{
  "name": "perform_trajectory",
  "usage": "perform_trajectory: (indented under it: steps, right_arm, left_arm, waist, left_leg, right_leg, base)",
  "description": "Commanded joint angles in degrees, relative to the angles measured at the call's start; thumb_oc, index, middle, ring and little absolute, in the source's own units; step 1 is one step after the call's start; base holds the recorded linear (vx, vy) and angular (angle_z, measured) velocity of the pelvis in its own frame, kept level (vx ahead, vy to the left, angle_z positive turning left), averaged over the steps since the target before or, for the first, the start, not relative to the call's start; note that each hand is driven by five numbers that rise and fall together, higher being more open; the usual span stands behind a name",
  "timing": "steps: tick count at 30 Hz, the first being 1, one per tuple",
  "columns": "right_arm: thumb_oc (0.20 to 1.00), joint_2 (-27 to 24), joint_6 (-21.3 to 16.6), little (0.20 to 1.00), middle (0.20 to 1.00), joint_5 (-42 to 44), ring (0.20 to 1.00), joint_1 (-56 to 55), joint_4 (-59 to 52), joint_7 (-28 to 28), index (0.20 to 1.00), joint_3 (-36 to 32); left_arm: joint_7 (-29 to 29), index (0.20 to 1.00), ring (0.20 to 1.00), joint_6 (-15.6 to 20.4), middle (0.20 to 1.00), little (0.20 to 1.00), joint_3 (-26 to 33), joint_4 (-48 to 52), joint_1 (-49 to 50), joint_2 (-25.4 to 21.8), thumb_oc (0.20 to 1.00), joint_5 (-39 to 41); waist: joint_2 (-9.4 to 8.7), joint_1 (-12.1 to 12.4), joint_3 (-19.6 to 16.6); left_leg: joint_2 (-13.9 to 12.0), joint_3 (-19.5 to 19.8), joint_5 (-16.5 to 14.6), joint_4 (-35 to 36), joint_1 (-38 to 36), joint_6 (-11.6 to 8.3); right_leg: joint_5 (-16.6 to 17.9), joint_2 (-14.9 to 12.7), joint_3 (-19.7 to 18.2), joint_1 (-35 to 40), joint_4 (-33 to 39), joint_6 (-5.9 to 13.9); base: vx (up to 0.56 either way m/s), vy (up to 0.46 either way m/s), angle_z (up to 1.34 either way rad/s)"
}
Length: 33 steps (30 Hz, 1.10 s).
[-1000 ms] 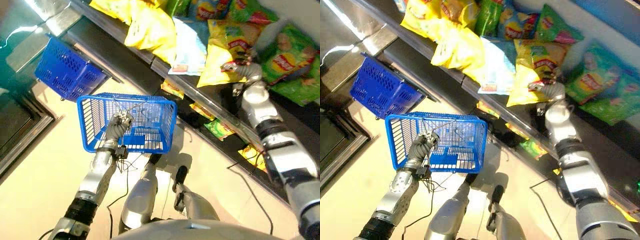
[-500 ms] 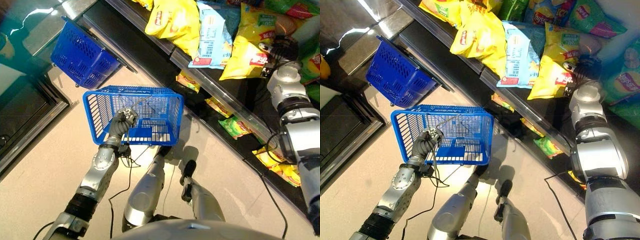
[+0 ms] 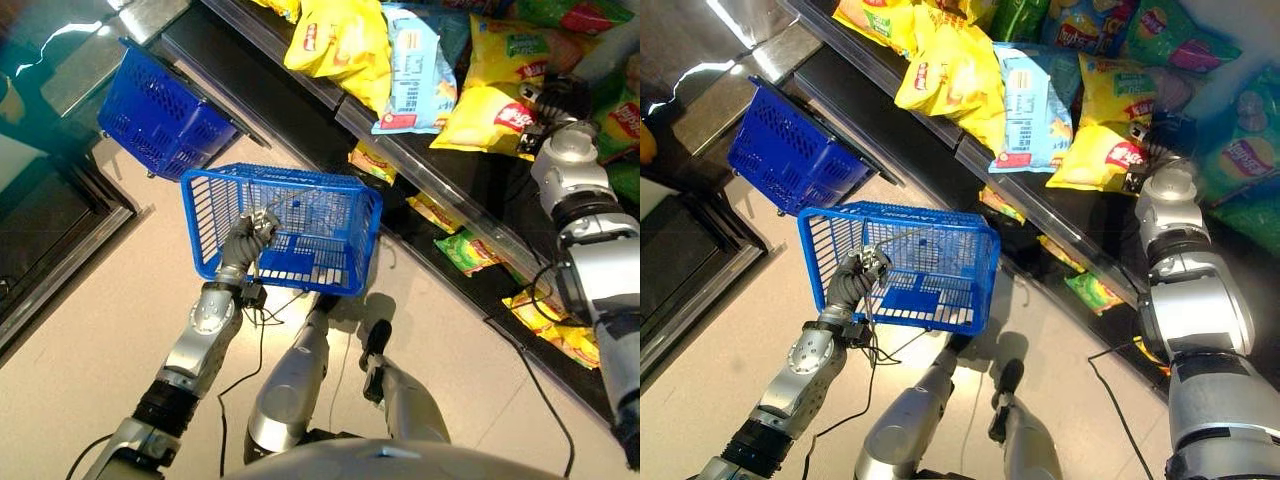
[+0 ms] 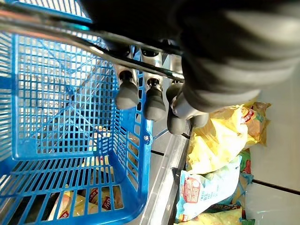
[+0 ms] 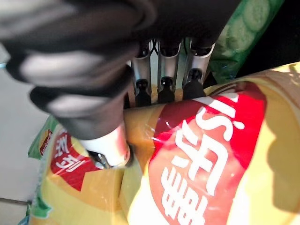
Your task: Pick up the snacks into the basket
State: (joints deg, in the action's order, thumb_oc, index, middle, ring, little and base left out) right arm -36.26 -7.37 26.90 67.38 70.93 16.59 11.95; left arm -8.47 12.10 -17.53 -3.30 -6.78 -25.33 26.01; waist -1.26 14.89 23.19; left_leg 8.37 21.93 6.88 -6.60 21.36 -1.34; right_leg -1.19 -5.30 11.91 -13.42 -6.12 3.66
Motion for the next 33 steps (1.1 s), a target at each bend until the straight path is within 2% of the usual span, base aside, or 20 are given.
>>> perform_trajectory:
  steps: [1,2,3,4,6,8,13,14,16,21,23,25,28,29,30,33]
  right_arm:
    - [0.200,1.50,-2.41,0.200,0.200,3.05,0.200,-1.54,-7.89,0.98,0.200,3.36]
    - [0.200,2.05,-3.86,0.200,0.200,3.25,0.200,-4.47,-14.73,1.62,0.200,2.55]
    - [0.200,2.12,-3.73,0.200,0.200,3.12,0.200,-4.92,-15.20,1.82,0.200,2.39]
    - [0.200,3.52,-5.33,0.200,0.200,2.30,0.200,-11.53,-27.83,3.06,0.200,0.12]
    - [0.200,5.28,-7.48,0.200,0.200,-1.08,0.200,-22.55,-43.91,3.84,0.200,-4.69]
    - [0.200,5.73,-7.61,0.200,0.200,-2.53,0.200,-26.03,-47.40,3.95,0.200,-6.28]
    - [0.200,10.32,-9.15,0.200,0.200,-6.18,0.200,-40.85,-66.20,1.54,0.200,-12.57]
    - [0.200,10.34,-9.11,0.200,0.200,-6.20,0.200,-40.92,-66.28,1.55,0.200,-12.60]
    - [0.200,12.40,-9.63,0.200,0.200,-3.82,0.200,-46.97,-73.25,-4.09,0.200,-11.93]
    - [0.200,12.88,-8.94,0.200,0.200,-2.16,0.200,-52.04,-77.90,-9.34,0.200,-10.49]
    - [0.200,12.28,-7.87,0.200,0.200,-3.05,0.200,-55.07,-78.85,-12.37,0.200,-8.49]
    - [0.200,12.36,-7.05,0.200,0.200,-3.72,0.200,-56.16,-79.27,-13.89,0.200,-6.25]
    - [0.200,12.68,-6.77,0.200,0.200,-4.55,0.200,-54.69,-77.67,-14.67,0.200,-2.46]
    - [0.200,12.66,-6.81,0.200,0.200,-4.55,0.200,-54.53,-77.57,-14.66,0.200,-2.47]
    - [0.200,13.30,-6.85,0.200,0.200,-5.17,0.200,-52.89,-74.85,-14.50,0.200,0.43]
    - [0.200,14.89,-6.17,0.200,0.200,-9.43,0.200,-51.88,-70.89,-12.39,0.200,2.68]
  left_arm:
    - [0.15,0.200,0.200,6.98,0.200,0.200,1.78,12.53,0.28,-1.63,0.200,-0.62]
    - [-0.14,0.200,0.200,6.90,0.200,0.200,2.69,12.27,0.69,-1.47,0.200,-0.67]
    - [-0.13,0.200,0.200,6.91,0.200,0.200,2.65,12.26,0.80,-1.52,0.200,-0.68]
    - [-0.42,0.200,0.200,6.53,0.200,0.200,3.89,12.24,1.67,-1.07,0.200,-0.71]
    - [-0.30,0.200,0.200,5.85,0.200,0.200,4.58,11.20,2.13,0.26,0.200,0.20]
    - [-0.25,0.200,0.200,5.64,0.200,0.200,4.62,10.61,2.09,0.40,0.200,0.21]
    - [0.19,0.200,0.200,3.84,0.200,0.200,5.22,8.84,1.42,1.50,0.200,1.23]
    - [0.19,0.200,0.200,3.84,0.200,0.200,5.19,8.84,1.43,1.48,0.200,1.24]
    - [0.72,0.200,0.200,2.82,0.200,0.200,6.12,8.72,0.77,1.29,0.200,1.11]
    - [1.43,0.200,0.200,2.41,0.200,0.200,6.55,9.34,0.90,1.47,0.200,1.87]
    - [1.77,0.200,0.200,2.29,0.200,0.200,5.85,9.68,-0.96,1.71,0.200,3.38]
    - [1.28,0.200,0.200,2.56,0.200,0.200,4.39,9.86,-4.72,1.83,0.200,3.22]
    - [-0.08,0.200,0.200,3.11,0.200,0.200,0.49,9.30,-12.64,3.12,0.200,3.13]
    - [-0.10,0.200,0.200,3.15,0.200,0.200,0.49,9.20,-12.82,3.13,0.200,3.12]
    - [-0.86,0.200,0.200,3.43,0.200,0.200,-1.90,8.29,-17.27,4.54,0.200,2.53]
    - [-2.25,0.200,0.200,3.25,0.200,0.200,-3.85,5.75,-21.18,7.17,0.200,0.94]
  waist:
    - [-2.85,-0.74,-4.87]
    - [-3.06,-1.52,-5.06]
    - [-3.12,-1.45,-5.14]
    - [-3.39,-2.60,-5.57]
    - [-3.68,-4.32,-6.54]
    - [-3.91,-4.49,-6.98]
    - [-4.60,-6.93,-9.80]
    - [-4.61,-6.87,-9.79]
    - [-4.54,-9.32,-12.77]
    - [-4.32,-10.74,-14.35]
    - [-3.96,-12.20,-14.20]
    - [-3.85,-13.34,-12.64]
    - [-3.64,-14.64,-7.75]
    - [-3.61,-14.70,-7.82]
    - [-3.10,-15.08,-5.62]
    - [-2.42,-15.35,-4.32]
  left_leg:
    - [-0.02,-2.40,-6.72,-2.43,-0.83,0.37]
    - [-0.27,-2.87,-6.84,-2.36,-1.18,0.47]
    - [-0.28,-2.93,-6.84,-2.35,-1.23,0.49]
    - [-0.44,-3.53,-7.17,-2.38,-1.70,0.76]
    - [-0.76,-4.31,-7.57,-2.34,-2.52,1.07]
    - [-0.85,-4.45,-7.69,-2.34,-2.85,1.11]
    - [-1.94,-6.67,-8.31,-1.42,-5.63,1.57]
    - [-1.96,-6.71,-8.30,-1.38,-5.68,1.58]
    - [-3.07,-10.10,-8.54,0.57,-9.17,1.82]
    - [-3.88,-12.31,-8.56,2.02,-11.16,1.67]
    - [-4.15,-13.41,-8.64,1.91,-11.27,1.49]
    - [-4.23,-13.69,-8.54,0.94,-10.07,1.23]
    - [-3.95,-13.64,-8.33,-3.50,-4.48,0.62]
    - [-3.93,-13.60,-8.44,-3.83,-4.09,0.62]
    - [-3.40,-13.14,-8.27,-6.23,-0.63,0.26]
    - [-3.22,-12.83,-7.75,-6.91,1.66,0.02]
  right_leg:
    - [0.73,-5.39,-3.81,0.16,0.21,4.34]
    - [0.88,-5.34,-4.44,0.34,0.47,4.41]
    - [0.89,-5.34,-4.50,0.38,0.50,4.42]
    - [1.01,-5.29,-5.17,0.63,0.80,4.45]
    - [1.05,-5.30,-5.87,1.13,1.14,4.50]
    - [1.06,-5.31,-5.98,1.44,1.25,4.52]
    - [1.41,-4.88,-7.78,3.35,2.65,4.74]
    - [1.43,-4.87,-7.82,3.38,2.68,4.74]
    - [2.62,-4.29,-10.44,4.87,4.52,5.11]
    - [3.33,-3.80,-12.10,5.38,5.85,5.27]
    - [3.40,-3.64,-13.14,4.44,5.23,5.14]
    - [3.29,-3.34,-13.83,2.52,3.83,4.95]
    - [3.13,-2.51,-14.04,-2.63,0.18,4.40]
    - [3.05,-2.51,-14.01,-2.95,-0.03,4.40]
    - [2.69,-2.07,-13.45,-6.16,-2.49,3.99]
    - [2.34,-1.87,-12.98,-8.37,-4.16,3.70]
  base:
    - [-0.03,0.024,-0.07]
    - [-0.02,0.018,-0.09]
    - [-0.03,0.040,-0.13]
    - [-0.02,0.032,-0.15]
    - [0.00,0.033,-0.27]
    - [0.01,0.002,-0.21]
    - [0.01,0.010,-0.18]
    - [0.04,0.027,-0.50]
    - [0.05,0.049,-0.67]
    - [0.02,0.006,-0.52]
    - [-0.05,-0.014,-0.25]
    - [-0.17,-0.046,-0.18]
    - [-0.22,-0.065,-0.09]
    - [-0.21,-0.075,0.00]
    - [-0.14,-0.062,0.08]
    - [-0.08,-0.049,0.16]
